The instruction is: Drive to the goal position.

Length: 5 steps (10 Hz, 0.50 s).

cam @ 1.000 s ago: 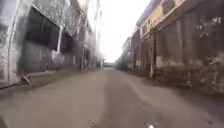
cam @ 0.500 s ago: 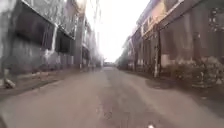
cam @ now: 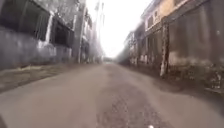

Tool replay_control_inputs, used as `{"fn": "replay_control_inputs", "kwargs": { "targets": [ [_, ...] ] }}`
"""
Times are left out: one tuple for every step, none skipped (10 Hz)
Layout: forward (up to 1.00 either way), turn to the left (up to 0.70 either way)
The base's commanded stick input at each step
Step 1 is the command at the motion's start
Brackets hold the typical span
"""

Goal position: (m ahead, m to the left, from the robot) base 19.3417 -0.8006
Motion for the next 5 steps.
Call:
{"fn": "replay_control_inputs", "kwargs": {
  "targets": [
    [1.0,0.0],
    [1.0,0.0],
    [1.0,0.0],
    [1.0,0.0],
    [1.0,0.0]
  ]
}}
